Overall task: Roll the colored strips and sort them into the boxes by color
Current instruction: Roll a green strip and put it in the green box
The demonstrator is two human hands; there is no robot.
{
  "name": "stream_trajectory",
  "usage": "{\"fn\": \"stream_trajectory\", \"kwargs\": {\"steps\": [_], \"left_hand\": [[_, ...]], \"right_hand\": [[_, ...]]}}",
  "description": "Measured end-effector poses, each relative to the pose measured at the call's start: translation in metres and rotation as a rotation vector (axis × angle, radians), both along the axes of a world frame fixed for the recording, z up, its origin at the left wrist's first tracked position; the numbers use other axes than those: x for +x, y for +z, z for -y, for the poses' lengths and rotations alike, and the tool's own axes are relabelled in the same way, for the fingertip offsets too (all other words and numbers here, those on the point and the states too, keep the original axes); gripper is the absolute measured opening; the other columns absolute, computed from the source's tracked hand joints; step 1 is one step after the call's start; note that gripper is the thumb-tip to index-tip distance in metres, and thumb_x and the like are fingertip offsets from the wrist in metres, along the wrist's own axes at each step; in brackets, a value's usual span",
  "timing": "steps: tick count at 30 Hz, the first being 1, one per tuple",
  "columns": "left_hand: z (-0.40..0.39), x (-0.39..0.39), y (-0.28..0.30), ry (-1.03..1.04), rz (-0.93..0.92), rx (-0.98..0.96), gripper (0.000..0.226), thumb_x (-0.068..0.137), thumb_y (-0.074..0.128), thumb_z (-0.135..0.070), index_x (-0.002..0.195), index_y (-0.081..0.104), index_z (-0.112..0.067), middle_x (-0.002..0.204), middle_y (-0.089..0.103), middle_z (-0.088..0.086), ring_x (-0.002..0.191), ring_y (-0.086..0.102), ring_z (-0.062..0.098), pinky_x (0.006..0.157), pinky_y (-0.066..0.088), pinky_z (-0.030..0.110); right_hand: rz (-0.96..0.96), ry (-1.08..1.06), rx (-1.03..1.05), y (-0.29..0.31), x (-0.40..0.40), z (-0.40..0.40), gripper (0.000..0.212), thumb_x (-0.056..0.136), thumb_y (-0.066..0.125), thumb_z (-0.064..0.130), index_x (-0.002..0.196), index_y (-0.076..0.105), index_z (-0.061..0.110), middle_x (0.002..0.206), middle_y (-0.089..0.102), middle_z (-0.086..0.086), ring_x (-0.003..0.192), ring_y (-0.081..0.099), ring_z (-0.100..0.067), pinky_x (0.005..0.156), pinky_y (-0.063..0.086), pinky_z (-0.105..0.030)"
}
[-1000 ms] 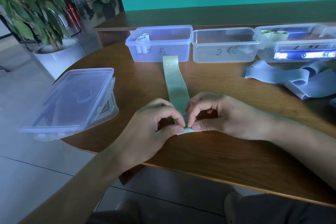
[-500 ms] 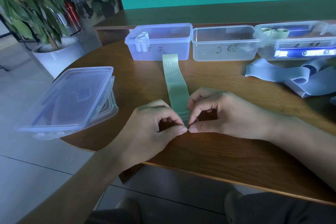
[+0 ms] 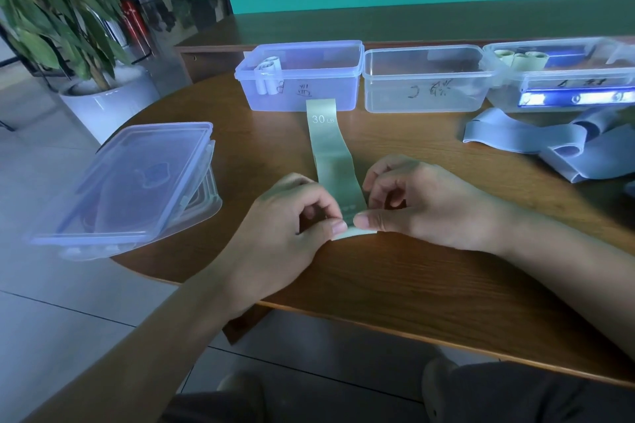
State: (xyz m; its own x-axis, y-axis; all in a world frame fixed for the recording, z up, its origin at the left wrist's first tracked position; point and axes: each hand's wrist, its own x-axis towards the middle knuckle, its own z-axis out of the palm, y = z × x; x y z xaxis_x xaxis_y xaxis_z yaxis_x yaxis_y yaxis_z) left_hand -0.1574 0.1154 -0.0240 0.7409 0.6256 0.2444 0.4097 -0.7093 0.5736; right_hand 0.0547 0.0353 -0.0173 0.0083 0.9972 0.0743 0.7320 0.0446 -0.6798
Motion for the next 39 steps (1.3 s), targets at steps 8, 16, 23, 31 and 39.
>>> {"fn": "stream_trajectory", "kwargs": {"steps": [8, 16, 23, 31, 39], "left_hand": [[0.000, 0.000, -0.003, -0.111, 0.020, 0.129, 0.009, 0.093, 0.066, -0.026, 0.095, 0.075, -0.029, 0.088, 0.064, -0.019, 0.091, 0.060, 0.002, 0.074, 0.040, 0.009], [0.003, 0.000, -0.003, -0.036, 0.028, 0.089, 0.009, 0.085, 0.071, -0.039, 0.092, 0.078, -0.038, 0.088, 0.066, -0.018, 0.092, 0.061, 0.006, 0.076, 0.047, 0.019], [0.002, 0.002, -0.003, -0.015, 0.021, 0.130, 0.012, 0.089, 0.067, -0.036, 0.095, 0.078, -0.034, 0.090, 0.068, -0.020, 0.093, 0.061, -0.003, 0.081, 0.046, 0.013], [-0.001, 0.003, -0.008, -0.024, 0.028, 0.253, 0.009, 0.095, 0.064, -0.027, 0.098, 0.073, -0.025, 0.092, 0.067, -0.015, 0.091, 0.058, 0.001, 0.083, 0.044, 0.016], [-0.004, 0.002, -0.011, -0.007, 0.004, 0.280, 0.018, 0.097, 0.057, -0.036, 0.099, 0.073, -0.028, 0.096, 0.061, -0.014, 0.090, 0.056, 0.001, 0.080, 0.046, 0.017]], "right_hand": [[-0.028, 0.040, 0.025, -0.003, 0.000, -0.001, 0.011, 0.085, 0.078, 0.038, 0.085, 0.067, 0.035, 0.101, 0.057, 0.010, 0.096, 0.056, -0.005, 0.084, 0.044, -0.025], [0.011, 0.213, 0.104, -0.006, 0.003, 0.000, 0.009, 0.094, 0.071, 0.019, 0.096, 0.073, 0.027, 0.108, 0.056, 0.004, 0.104, 0.056, -0.008, 0.085, 0.036, -0.011], [0.078, 0.210, 0.133, -0.006, 0.008, 0.003, 0.012, 0.088, 0.076, 0.034, 0.099, 0.077, 0.028, 0.111, 0.058, 0.011, 0.108, 0.058, -0.007, 0.084, 0.039, -0.012], [0.029, 0.189, 0.192, -0.006, 0.007, -0.001, 0.003, 0.089, 0.077, 0.024, 0.090, 0.079, 0.023, 0.098, 0.061, 0.005, 0.088, 0.062, -0.007, 0.076, 0.040, -0.010], [0.061, 0.115, 0.235, -0.010, 0.004, -0.003, 0.002, 0.091, 0.075, 0.024, 0.091, 0.076, 0.026, 0.095, 0.061, 0.010, 0.086, 0.061, -0.007, 0.073, 0.042, -0.011]]}}
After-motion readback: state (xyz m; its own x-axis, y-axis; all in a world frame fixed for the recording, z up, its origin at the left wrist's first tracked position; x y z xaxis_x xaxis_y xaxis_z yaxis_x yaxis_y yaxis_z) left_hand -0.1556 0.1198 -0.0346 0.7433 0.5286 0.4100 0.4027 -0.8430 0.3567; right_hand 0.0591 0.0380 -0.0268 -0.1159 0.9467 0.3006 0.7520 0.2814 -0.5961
